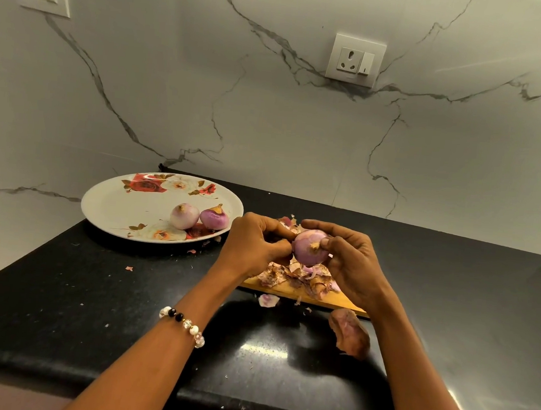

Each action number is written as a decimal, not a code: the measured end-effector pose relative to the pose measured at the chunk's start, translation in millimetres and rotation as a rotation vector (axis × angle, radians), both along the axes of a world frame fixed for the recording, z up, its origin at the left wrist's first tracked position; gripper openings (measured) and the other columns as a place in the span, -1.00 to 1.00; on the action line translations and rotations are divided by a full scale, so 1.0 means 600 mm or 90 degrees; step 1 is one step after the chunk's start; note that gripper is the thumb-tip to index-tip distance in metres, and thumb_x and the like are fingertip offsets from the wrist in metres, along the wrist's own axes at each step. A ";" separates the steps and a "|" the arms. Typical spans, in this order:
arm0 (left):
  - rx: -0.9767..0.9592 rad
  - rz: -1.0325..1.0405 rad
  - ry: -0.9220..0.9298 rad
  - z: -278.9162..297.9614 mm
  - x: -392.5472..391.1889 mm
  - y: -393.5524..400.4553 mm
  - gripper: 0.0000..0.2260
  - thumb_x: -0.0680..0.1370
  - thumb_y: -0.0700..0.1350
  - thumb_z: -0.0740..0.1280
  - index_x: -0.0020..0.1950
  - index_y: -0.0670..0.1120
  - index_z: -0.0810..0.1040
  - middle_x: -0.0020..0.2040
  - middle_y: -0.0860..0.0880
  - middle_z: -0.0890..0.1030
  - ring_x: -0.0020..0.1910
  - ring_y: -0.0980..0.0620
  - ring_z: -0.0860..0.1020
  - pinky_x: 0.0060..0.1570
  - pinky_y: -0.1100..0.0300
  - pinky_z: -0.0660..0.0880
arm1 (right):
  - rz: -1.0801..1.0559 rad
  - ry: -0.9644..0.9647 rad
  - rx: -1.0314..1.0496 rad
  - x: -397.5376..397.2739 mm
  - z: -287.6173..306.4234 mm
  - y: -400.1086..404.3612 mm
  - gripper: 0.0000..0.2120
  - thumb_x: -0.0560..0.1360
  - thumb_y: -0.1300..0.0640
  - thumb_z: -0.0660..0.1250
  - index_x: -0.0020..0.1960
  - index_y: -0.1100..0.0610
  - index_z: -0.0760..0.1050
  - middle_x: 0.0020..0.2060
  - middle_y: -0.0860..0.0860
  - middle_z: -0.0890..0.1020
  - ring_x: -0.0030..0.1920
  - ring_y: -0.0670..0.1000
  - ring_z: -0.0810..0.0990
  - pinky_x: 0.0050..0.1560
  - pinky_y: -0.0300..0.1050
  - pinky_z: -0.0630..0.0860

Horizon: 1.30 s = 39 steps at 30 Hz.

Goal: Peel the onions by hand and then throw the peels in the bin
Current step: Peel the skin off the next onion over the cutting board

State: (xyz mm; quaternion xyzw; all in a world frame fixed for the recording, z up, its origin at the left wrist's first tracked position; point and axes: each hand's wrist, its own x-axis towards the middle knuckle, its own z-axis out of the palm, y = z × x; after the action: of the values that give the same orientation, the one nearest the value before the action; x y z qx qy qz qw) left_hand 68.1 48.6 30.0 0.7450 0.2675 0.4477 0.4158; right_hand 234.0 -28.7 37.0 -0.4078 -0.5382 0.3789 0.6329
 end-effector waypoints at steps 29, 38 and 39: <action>0.008 0.119 0.042 -0.005 0.006 0.002 -0.93 0.52 -0.20 0.39 -0.02 -0.17 0.59 -0.16 -0.09 0.65 -0.31 0.07 0.65 -0.26 0.24 0.62 | 0.056 0.276 -0.024 0.011 0.003 0.008 -0.67 0.34 0.20 0.30 0.09 0.24 0.51 0.17 0.33 0.52 0.15 0.28 0.54 0.01 0.02 0.63; -0.052 -0.019 -0.076 0.013 0.000 -0.014 -0.76 0.49 -0.04 0.40 0.02 -0.19 0.64 -0.18 -0.10 0.68 -0.28 -0.01 0.67 -0.26 -0.02 0.64 | -0.003 0.208 -0.022 0.012 0.002 0.011 -0.71 0.40 0.19 0.25 0.08 0.24 0.55 0.13 0.25 0.54 0.14 0.21 0.53 -0.05 0.00 0.62; -0.055 -0.035 -0.076 0.014 0.000 -0.015 -0.73 0.45 -0.02 0.42 0.03 -0.19 0.65 -0.18 -0.11 0.69 -0.28 -0.03 0.67 -0.26 -0.01 0.64 | -0.004 0.200 -0.022 0.012 0.003 0.011 -0.71 0.41 0.20 0.25 0.09 0.25 0.54 0.12 0.25 0.54 0.13 0.22 0.54 -0.05 0.00 0.62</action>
State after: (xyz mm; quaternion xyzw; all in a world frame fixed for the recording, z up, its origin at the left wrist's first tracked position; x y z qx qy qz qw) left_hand 67.9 39.6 38.3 0.7056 0.2407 0.4675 0.4750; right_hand 241.0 -22.2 38.6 -0.3562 -0.4242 0.4453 0.7035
